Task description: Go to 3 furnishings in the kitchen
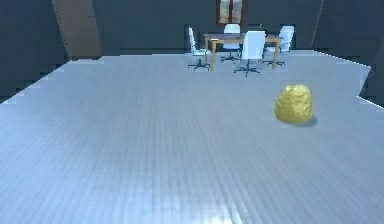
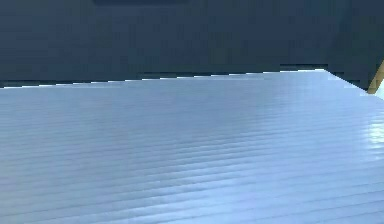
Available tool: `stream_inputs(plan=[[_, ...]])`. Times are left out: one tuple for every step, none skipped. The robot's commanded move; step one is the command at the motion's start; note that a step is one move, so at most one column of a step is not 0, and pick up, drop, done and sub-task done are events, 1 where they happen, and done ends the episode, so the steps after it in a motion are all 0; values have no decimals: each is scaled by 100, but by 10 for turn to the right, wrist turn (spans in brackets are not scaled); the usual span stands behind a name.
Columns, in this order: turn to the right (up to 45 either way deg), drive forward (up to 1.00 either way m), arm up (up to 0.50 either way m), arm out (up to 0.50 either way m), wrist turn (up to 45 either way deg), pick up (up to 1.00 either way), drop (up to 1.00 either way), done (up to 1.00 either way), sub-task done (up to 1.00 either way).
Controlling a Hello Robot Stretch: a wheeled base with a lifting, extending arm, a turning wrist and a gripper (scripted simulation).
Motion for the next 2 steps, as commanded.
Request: stream_inputs(plan=[[60,0,0,0,0,0,0,0,0],[0,100,0,0,0,0,0,0,0]])
